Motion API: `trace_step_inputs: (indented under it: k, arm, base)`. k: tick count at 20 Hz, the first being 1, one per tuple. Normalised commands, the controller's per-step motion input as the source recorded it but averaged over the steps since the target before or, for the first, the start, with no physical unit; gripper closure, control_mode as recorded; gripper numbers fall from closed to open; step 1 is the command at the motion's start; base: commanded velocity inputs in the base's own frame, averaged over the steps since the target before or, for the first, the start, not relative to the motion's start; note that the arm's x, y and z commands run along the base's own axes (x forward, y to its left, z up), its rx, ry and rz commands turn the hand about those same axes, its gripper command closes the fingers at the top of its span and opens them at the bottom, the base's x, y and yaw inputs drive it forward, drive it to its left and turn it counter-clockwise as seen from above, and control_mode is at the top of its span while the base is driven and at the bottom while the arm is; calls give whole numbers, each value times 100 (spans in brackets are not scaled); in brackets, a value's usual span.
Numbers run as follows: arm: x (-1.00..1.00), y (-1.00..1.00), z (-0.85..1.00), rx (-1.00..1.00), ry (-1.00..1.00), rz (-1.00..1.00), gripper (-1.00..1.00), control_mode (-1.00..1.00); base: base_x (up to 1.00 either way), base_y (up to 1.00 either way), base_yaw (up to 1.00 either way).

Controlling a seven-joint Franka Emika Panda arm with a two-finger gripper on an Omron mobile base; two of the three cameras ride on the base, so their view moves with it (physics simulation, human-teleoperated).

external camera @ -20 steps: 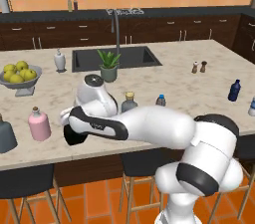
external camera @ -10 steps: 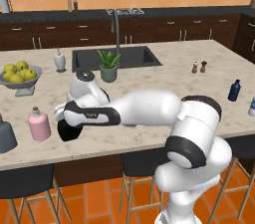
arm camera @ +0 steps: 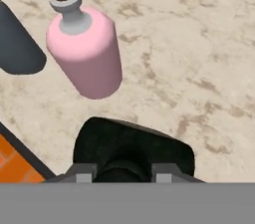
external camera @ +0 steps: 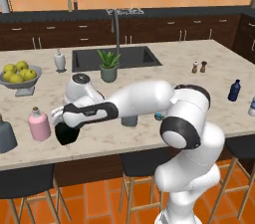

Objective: Move the plastic bottles in the middle to the plastics group, and the glass bottles in the middle to the glass group.

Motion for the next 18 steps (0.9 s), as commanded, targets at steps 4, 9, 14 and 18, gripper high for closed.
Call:
trace_step_inputs:
  k: [4, 9, 14, 18]
  arm:
    - [15, 9, -22, 0, 0, 6, 100, -100]
    - [1, -10, -29, -10, 2, 1, -100, -100]
    - [-4, -22, -3, -3, 0, 0, -100, -100]
    - [-2, -16, 7, 0, -1, 0, -100, -100]
  base:
    - [0, 0, 0]
    - [0, 0, 0]
    - [0, 0, 0]
    - [0, 0, 0]
